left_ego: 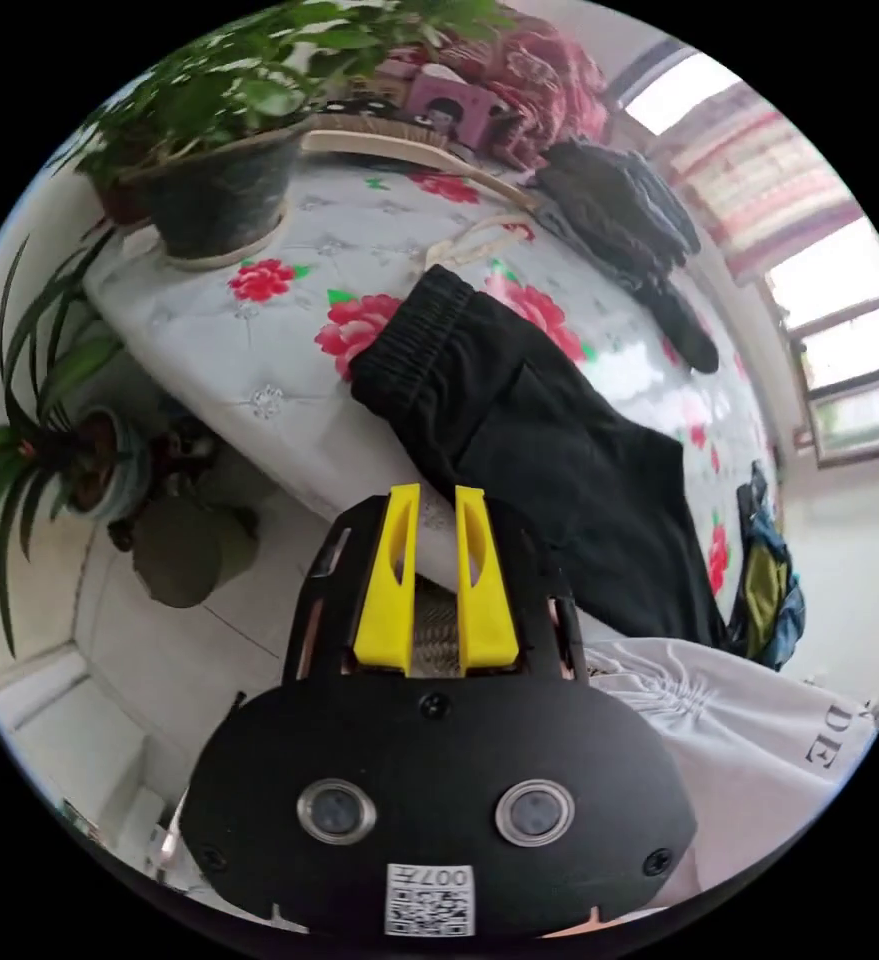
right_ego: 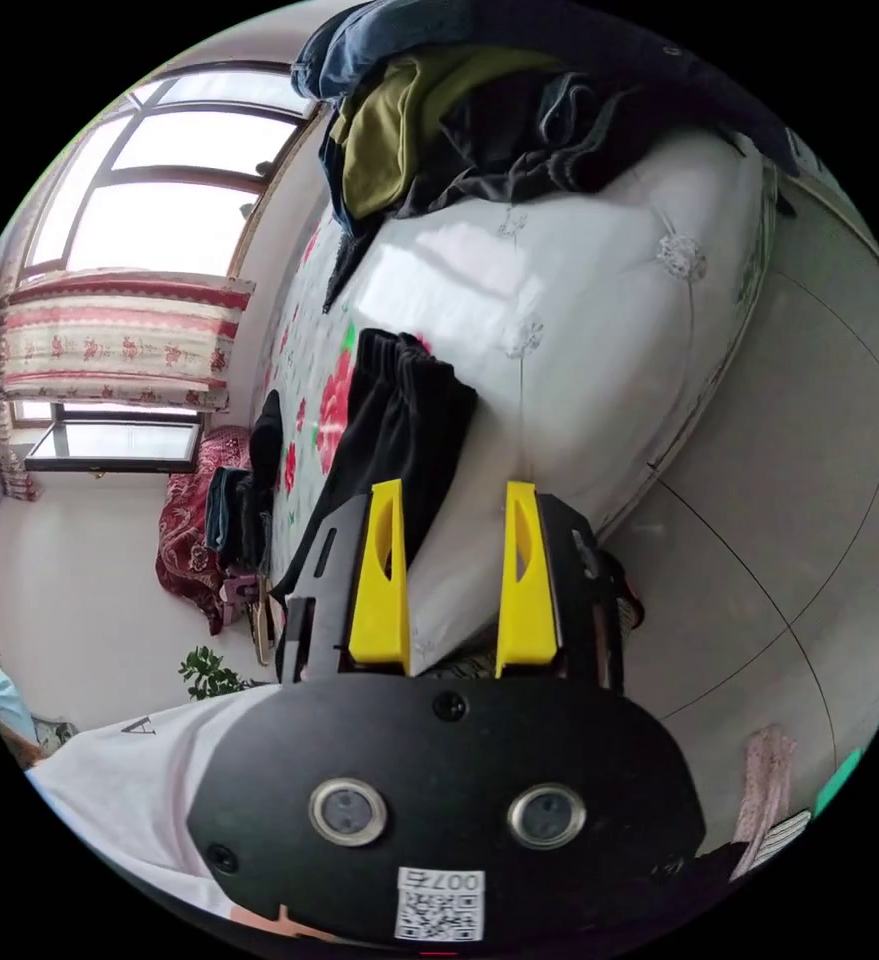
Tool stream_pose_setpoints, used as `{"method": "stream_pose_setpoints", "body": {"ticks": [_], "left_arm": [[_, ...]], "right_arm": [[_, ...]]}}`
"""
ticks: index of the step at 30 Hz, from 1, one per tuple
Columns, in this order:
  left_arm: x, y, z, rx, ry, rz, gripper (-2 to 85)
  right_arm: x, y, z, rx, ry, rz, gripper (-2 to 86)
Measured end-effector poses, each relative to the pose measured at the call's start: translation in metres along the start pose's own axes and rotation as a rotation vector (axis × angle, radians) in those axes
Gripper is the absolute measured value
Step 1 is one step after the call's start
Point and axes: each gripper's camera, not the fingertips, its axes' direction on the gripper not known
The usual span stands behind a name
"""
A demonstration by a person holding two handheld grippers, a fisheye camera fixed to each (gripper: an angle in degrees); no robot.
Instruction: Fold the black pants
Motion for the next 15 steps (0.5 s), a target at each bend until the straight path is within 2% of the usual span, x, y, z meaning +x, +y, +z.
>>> {"method": "stream_pose_setpoints", "body": {"ticks": [3, 6, 9, 13, 15], "left_arm": [[-0.060, 0.019, -0.013, 0.091, 0.180, -0.192, 7.6], [-0.098, 0.022, -0.010, 0.112, 0.275, -0.277, 8.2], [-0.117, 0.015, -0.005, 0.119, 0.299, -0.287, 8.6], [-0.137, 0.003, 0.002, 0.123, 0.310, -0.289, 8.9], [-0.150, -0.003, 0.010, 0.103, 0.319, -0.294, 9.2]], "right_arm": [[-0.007, 0.001, 0.012, 0.049, 0.105, 0.023, 10.4], [-0.015, -0.003, 0.021, 0.031, 0.178, 0.036, 9.2], [-0.032, -0.003, 0.030, 0.040, 0.128, -0.038, 7.9], [-0.038, -0.006, 0.061, 0.032, 0.169, -0.008, 6.0], [-0.035, -0.005, 0.073, 0.091, 0.168, 0.040, 4.1]]}}
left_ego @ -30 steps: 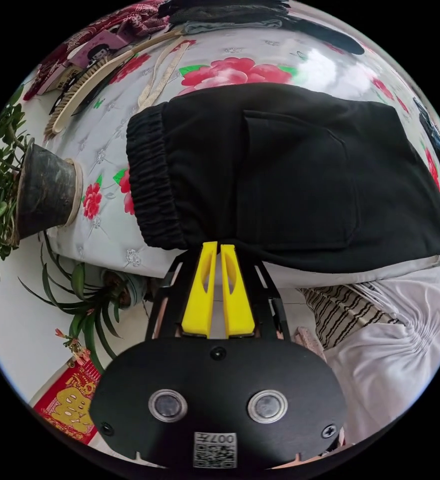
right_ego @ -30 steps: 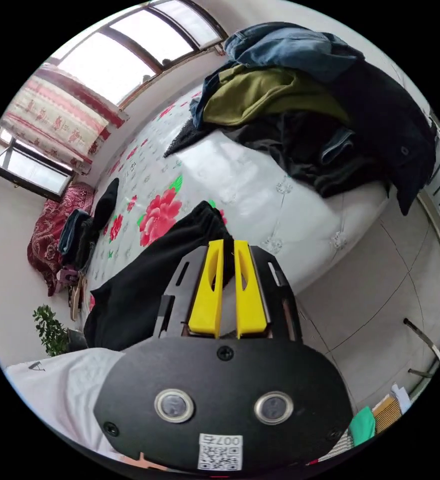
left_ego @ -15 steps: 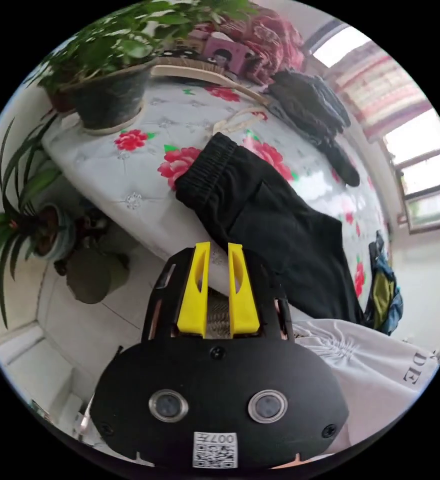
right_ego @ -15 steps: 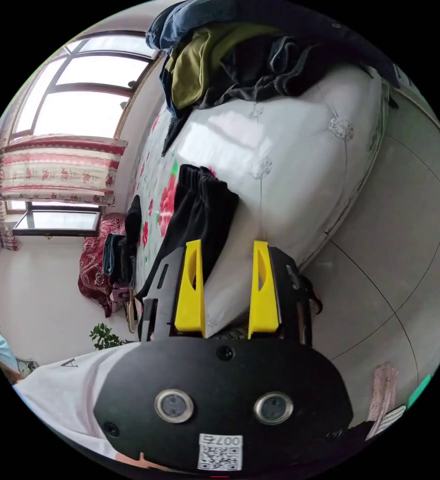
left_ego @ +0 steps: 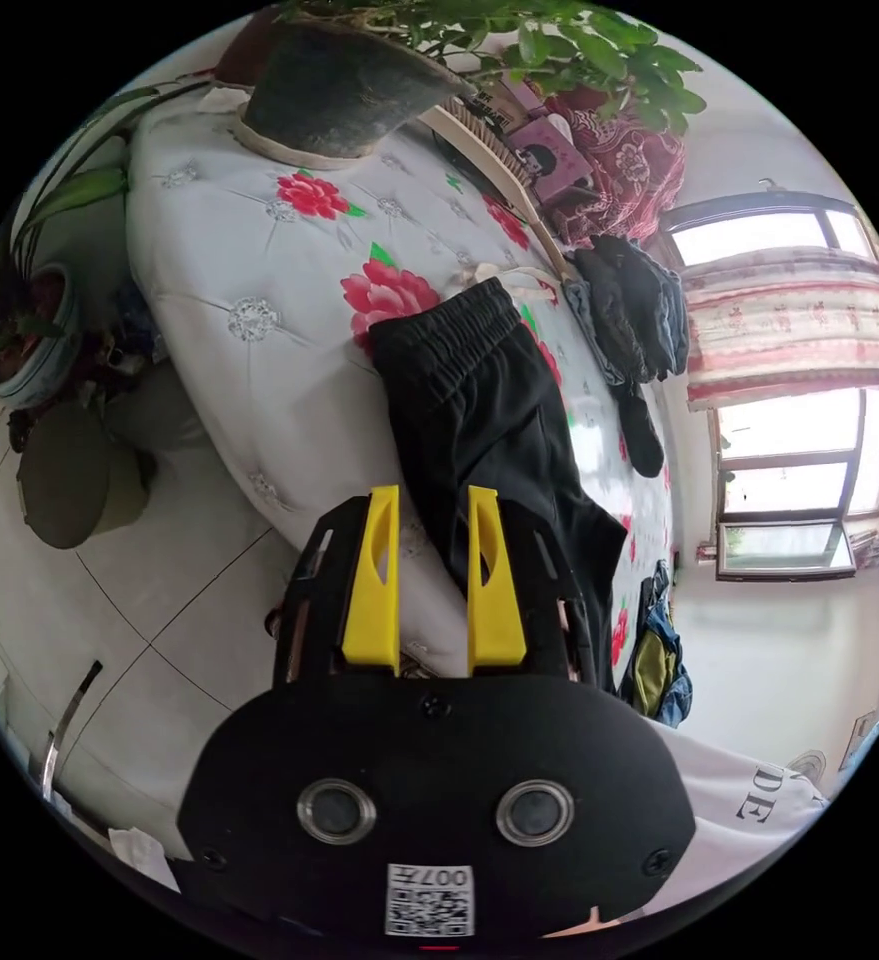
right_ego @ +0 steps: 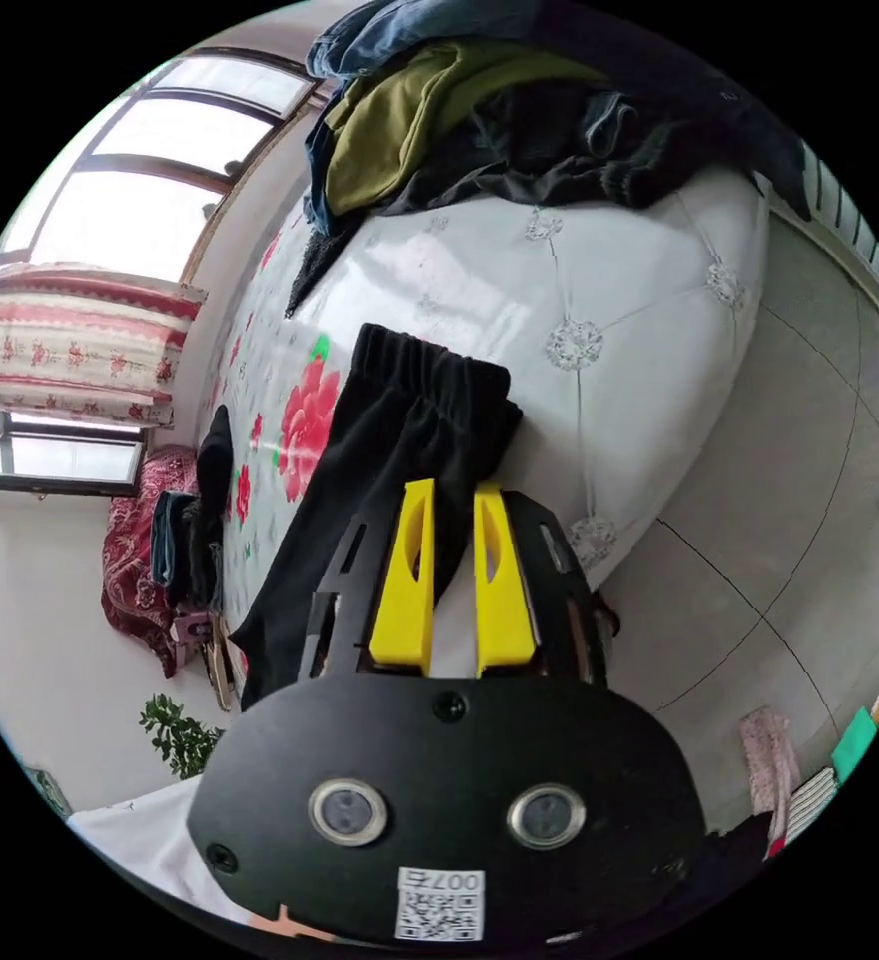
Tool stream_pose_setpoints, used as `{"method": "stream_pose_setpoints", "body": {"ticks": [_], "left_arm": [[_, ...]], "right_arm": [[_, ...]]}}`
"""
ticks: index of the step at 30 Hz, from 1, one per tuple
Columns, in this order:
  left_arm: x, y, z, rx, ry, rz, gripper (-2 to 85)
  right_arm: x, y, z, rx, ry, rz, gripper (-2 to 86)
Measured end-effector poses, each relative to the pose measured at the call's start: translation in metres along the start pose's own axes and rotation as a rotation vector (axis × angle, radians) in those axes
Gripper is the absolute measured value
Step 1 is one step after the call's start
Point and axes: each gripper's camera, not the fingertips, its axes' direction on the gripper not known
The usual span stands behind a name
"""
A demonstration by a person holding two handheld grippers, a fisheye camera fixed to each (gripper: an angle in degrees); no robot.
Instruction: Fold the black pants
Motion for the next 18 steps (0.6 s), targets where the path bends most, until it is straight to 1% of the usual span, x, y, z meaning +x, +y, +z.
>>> {"method": "stream_pose_setpoints", "body": {"ticks": [1, 2, 3, 4, 6, 7, 9, 10, 12, 13, 14, 15, 16, 17, 18], "left_arm": [[-0.003, -0.002, 0.002, -0.007, 0.007, -0.001, 9.3], [-0.009, -0.006, 0.005, -0.023, 0.019, -0.006, 9.5], [-0.015, -0.009, 0.007, -0.035, 0.029, -0.010, 9.6], [-0.017, -0.011, 0.008, -0.039, 0.033, -0.011, 9.6], [-0.029, -0.018, 0.005, -0.040, 0.048, -0.016, 9.7], [-0.032, -0.020, 0.004, -0.036, 0.052, -0.017, 9.8], [-0.043, -0.027, -0.002, -0.022, 0.068, -0.019, 10.0], [-0.045, -0.029, -0.003, -0.019, 0.069, -0.019, 10.1], [-0.056, -0.037, -0.008, -0.002, 0.079, -0.025, 10.5], [-0.059, -0.039, -0.009, 0.001, 0.086, -0.028, 10.7], [-0.065, -0.043, -0.009, 0.006, 0.106, -0.035, 10.9], [-0.069, -0.047, -0.008, 0.010, 0.119, -0.041, 11.2], [-0.071, -0.049, -0.007, 0.013, 0.122, -0.043, 11.3], [-0.075, -0.052, -0.004, 0.013, 0.131, -0.046, 11.3], [-0.079, -0.055, -0.001, 0.011, 0.147, -0.050, 11.3]], "right_arm": [[0.001, -0.001, 0.003, 0.005, -0.030, 0.024, 3.6], [0.002, -0.003, 0.010, -0.010, -0.100, 0.088, 2.7], [-0.007, -0.006, 0.015, -0.027, -0.161, 0.098, 1.9], [-0.017, -0.006, 0.016, -0.021, -0.171, 0.074, 1.6], [-0.076, -0.001, 0.014, 0.004, -0.153, -0.119, 0.8], [-0.094, 0.002, 0.014, 0.005, -0.159, -0.180, 0.7], [-0.177, 0.025, 0.015, -0.010, -0.185, -0.455, 0.5], [-0.200, 0.035, 0.017, -0.018, -0.187, -0.541, 0.5], [-0.292, 0.093, 0.028, -0.067, -0.170, -0.915, 0.6], [-0.313, 0.111, 0.032, -0.079, -0.165, -1.009, 0.6], [-0.348, 0.150, 0.044, -0.108, -0.162, -1.193, 0.8], [-0.376, 0.191, 0.061, -0.153, -0.168, -1.351, 0.9], [-0.387, 0.210, 0.072, -0.185, -0.176, -1.420, 1.0], [-0.404, 0.249, 0.099, -0.271, -0.196, -1.541, 1.3], [-0.414, 0.283, 0.132, -0.382, -0.204, -1.609, 1.5]]}}
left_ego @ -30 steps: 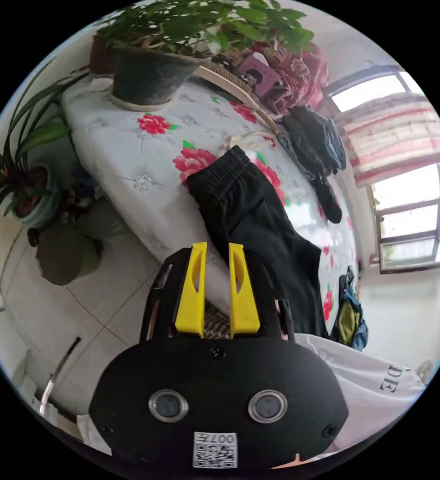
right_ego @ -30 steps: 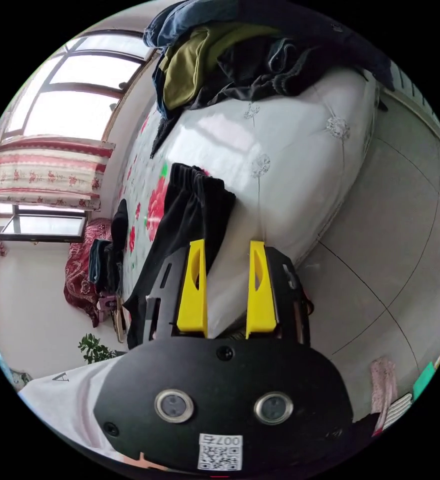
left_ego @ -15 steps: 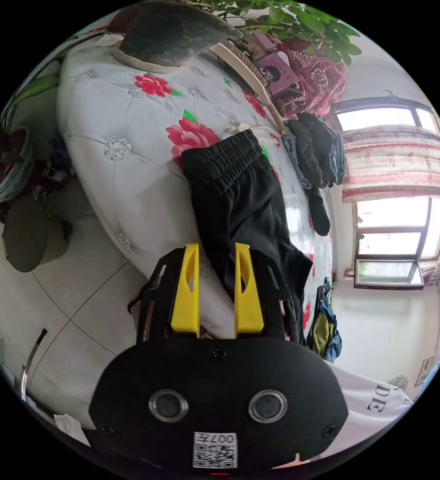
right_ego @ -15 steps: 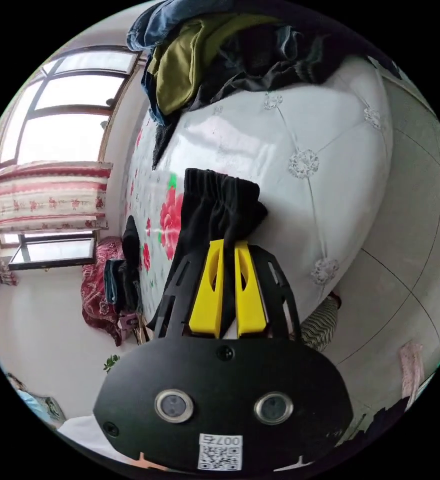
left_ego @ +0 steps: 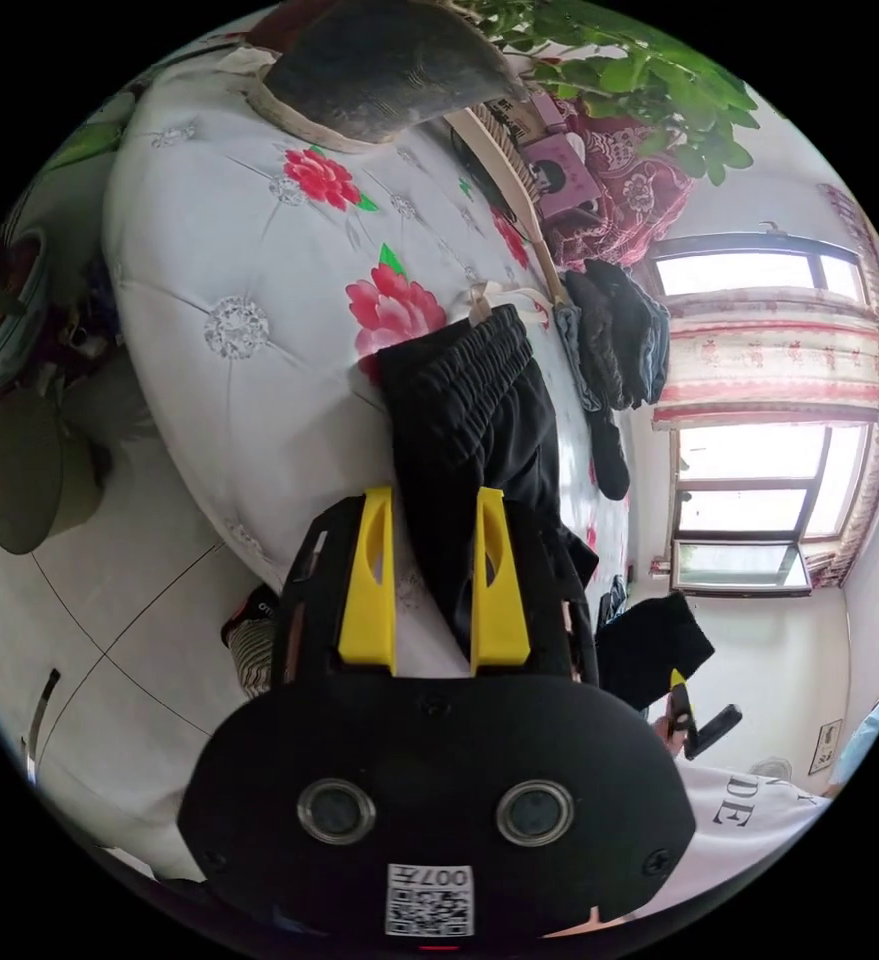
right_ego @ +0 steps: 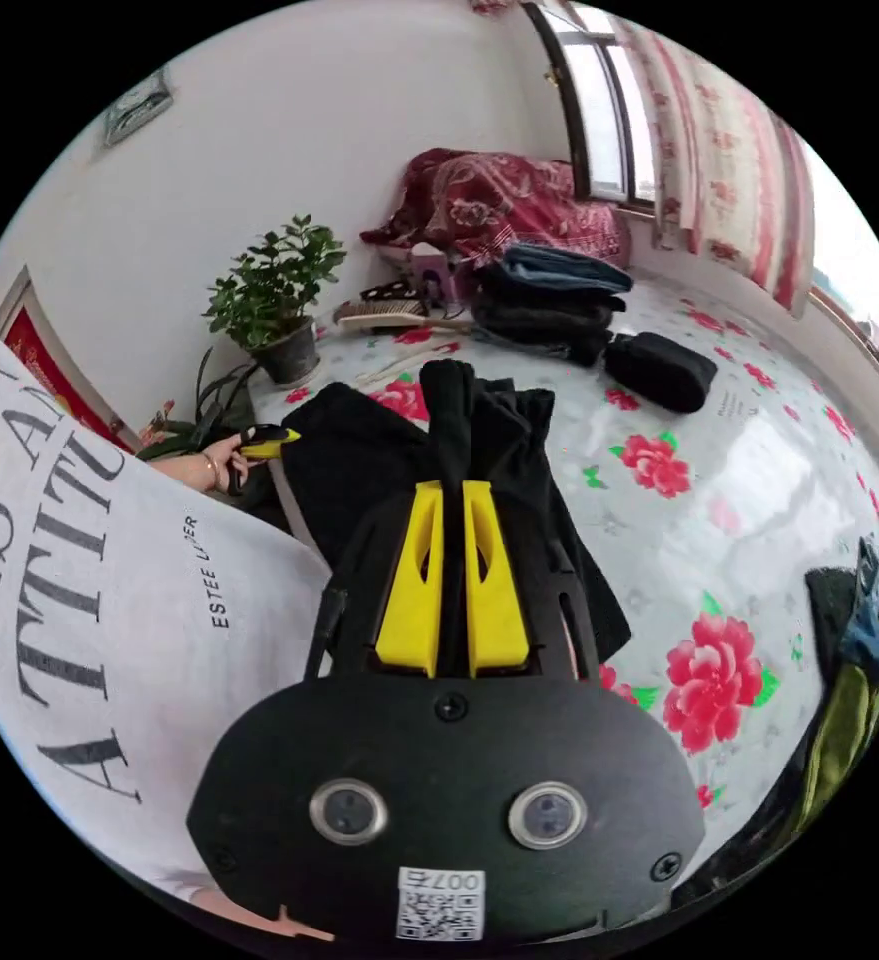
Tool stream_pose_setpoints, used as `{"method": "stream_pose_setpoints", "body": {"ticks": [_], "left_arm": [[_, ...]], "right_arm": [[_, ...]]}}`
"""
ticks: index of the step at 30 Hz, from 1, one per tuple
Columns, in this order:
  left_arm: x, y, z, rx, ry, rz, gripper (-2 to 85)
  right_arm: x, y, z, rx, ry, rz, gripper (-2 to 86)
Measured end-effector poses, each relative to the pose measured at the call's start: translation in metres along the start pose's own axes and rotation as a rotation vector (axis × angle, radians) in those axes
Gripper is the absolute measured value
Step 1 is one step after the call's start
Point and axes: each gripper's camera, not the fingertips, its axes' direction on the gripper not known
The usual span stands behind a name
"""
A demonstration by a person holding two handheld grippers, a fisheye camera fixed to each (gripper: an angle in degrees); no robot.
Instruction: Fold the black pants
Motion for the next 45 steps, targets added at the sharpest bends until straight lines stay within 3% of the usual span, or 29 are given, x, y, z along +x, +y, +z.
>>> {"method": "stream_pose_setpoints", "body": {"ticks": [3, 6, 11, 20, 25, 31, 33, 35, 39, 41, 45], "left_arm": [[-0.010, -0.005, 0.006, 0.003, 0.040, -0.016, 11.1], [-0.019, -0.004, 0.012, 0.008, 0.083, -0.023, 10.9], [-0.027, -0.001, 0.028, 0.012, 0.141, -0.021, 9.0], [-0.015, 0.022, 0.077, 0.069, 0.218, -0.053, 4.3], [0.075, 0.045, 0.091, 0.113, 0.182, 0.240, 3.5], [0.277, 0.123, 0.144, -0.016, 0.046, 1.023, 3.4], [0.346, 0.191, 0.185, -0.156, 0.093, 1.367, 4.0], [0.379, 0.243, 0.231, -0.336, 0.158, 1.529, 5.5], [0.401, 0.337, 0.381, -0.866, 0.268, 1.516, 8.4], [0.403, 0.358, 0.414, -0.920, 0.254, 1.498, 8.4], [0.396, 0.331, 0.435, -0.809, 0.216, 1.396, 8.1]], "right_arm": [[-0.031, -0.016, 0.118, -0.273, -0.169, -0.060, 2.0], [-0.040, -0.014, 0.183, -0.486, -0.226, -0.077, 2.3], [-0.013, -0.020, 0.184, -0.378, -0.253, 0.054, 1.9], [0.010, -0.033, 0.219, -0.389, -0.209, 0.121, 0.3], [0.052, -0.023, 0.203, -0.301, -0.218, 0.275, 0.0], [0.109, 0.004, 0.171, -0.190, -0.144, 0.456, 0.0], [0.136, 0.021, 0.154, -0.125, -0.124, 0.552, 0.1], [0.157, 0.038, 0.142, -0.079, -0.103, 0.637, 0.2], [0.200, 0.087, 0.118, 0.020, -0.062, 0.843, 1.6], [0.214, 0.109, 0.109, 0.050, -0.074, 0.919, 2.8], [0.234, 0.149, 0.098, 0.096, -0.126, 1.009, 5.6]]}}
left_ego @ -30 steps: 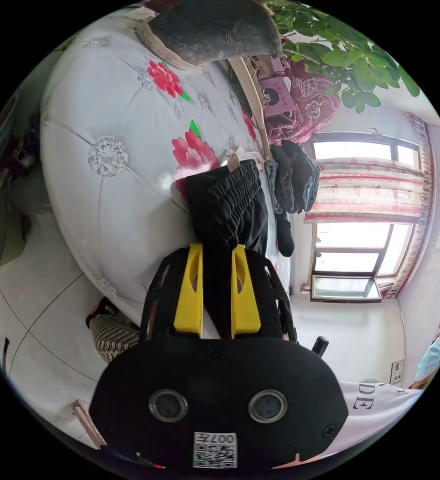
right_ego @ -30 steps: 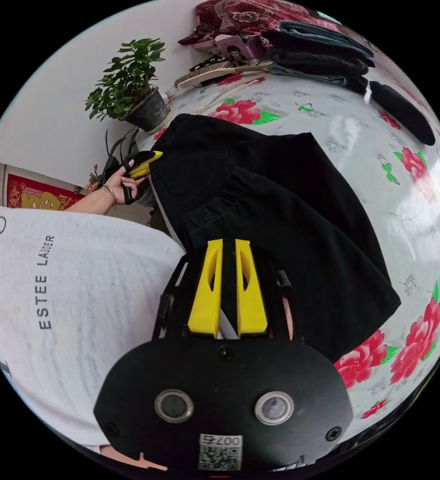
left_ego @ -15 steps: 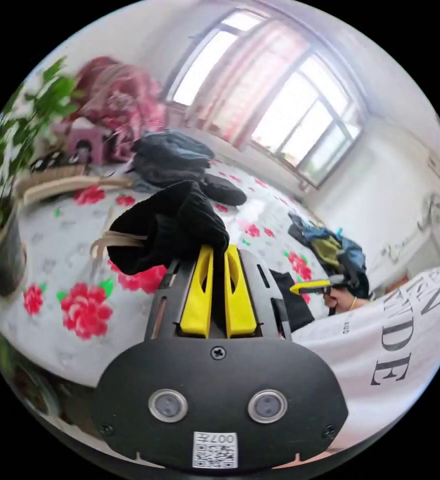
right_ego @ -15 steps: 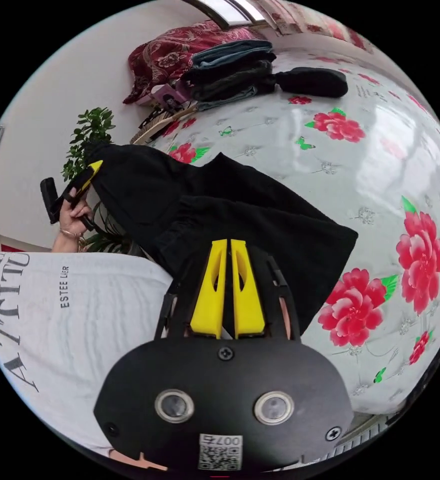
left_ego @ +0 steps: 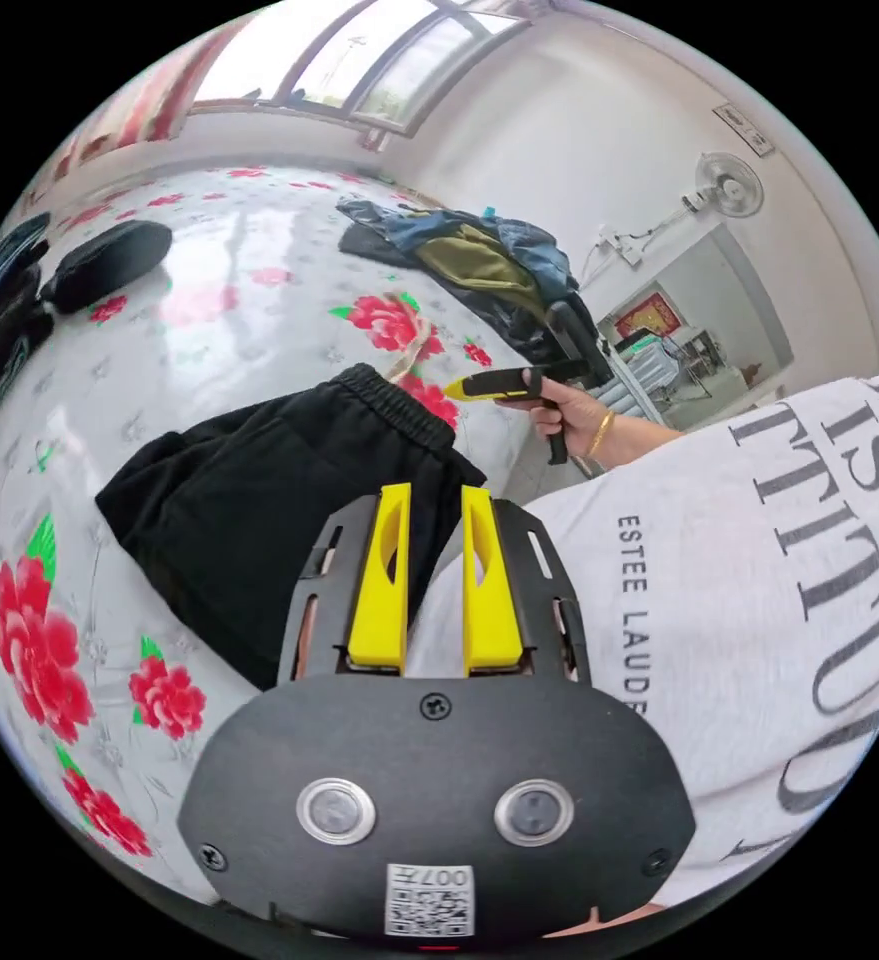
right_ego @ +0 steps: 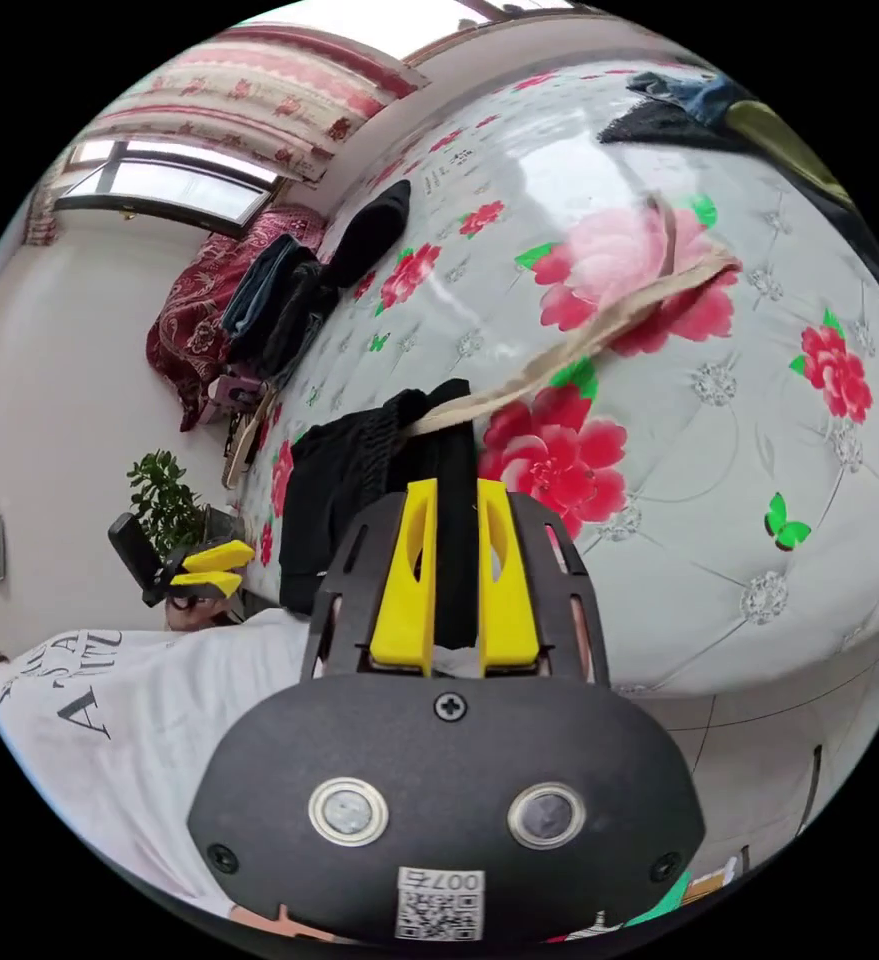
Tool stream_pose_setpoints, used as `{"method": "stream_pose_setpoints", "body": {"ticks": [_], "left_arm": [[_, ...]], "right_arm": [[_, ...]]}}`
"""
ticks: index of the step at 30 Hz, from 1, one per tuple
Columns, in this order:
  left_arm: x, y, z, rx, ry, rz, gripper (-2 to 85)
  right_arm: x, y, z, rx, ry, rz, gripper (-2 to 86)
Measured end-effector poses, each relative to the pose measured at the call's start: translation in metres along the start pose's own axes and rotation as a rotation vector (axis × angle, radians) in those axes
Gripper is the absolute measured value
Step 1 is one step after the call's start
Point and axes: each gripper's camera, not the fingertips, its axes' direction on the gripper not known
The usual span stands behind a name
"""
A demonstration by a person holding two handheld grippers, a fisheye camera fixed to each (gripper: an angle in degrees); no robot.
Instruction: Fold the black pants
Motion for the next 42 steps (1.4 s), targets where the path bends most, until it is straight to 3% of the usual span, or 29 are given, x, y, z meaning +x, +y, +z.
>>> {"method": "stream_pose_setpoints", "body": {"ticks": [6, 9, 13, 18, 25, 31, 36, 39, 42], "left_arm": [[-0.131, 0.054, -0.020, 0.138, -0.041, -0.494, 13.2], [-0.179, 0.071, -0.005, 0.203, 0.060, -0.661, 16.1], [-0.216, 0.058, 0.048, 0.137, 0.176, -0.732, 15.4], [-0.250, 0.025, 0.083, 0.047, 0.131, -0.736, 6.8], [-0.264, -0.038, 0.073, 0.170, 0.148, -0.652, 3.1], [-0.279, -0.147, 0.057, 0.363, 0.042, -0.526, 2.8], [-0.315, -0.259, 0.052, 0.647, -0.041, -0.467, 2.7], [-0.359, -0.324, 0.067, 0.777, -0.112, -0.556, 2.9], [-0.417, -0.380, 0.112, 0.648, -0.139, -0.612, 1.6]], "right_arm": [[0.047, -0.003, 0.012, -0.082, -0.216, 0.112, 8.8], [0.057, -0.015, 0.028, -0.164, -0.269, 0.136, 8.5], [0.052, -0.034, 0.050, -0.246, -0.278, 0.113, 6.8], [0.027, -0.065, 0.066, -0.378, -0.211, 0.048, 3.6], [-0.042, -0.129, 0.027, -0.310, -0.208, -0.144, 1.6], [-0.162, -0.290, -0.021, -0.263, -0.021, -0.491, 0.9], [-0.330, -0.448, -0.032, -0.198, 0.282, -0.842, 1.0], [-0.403, -0.523, 0.006, -0.105, 0.439, -0.896, 1.2], [-0.415, -0.575, 0.082, -0.034, 0.586, -0.765, 0.9]]}}
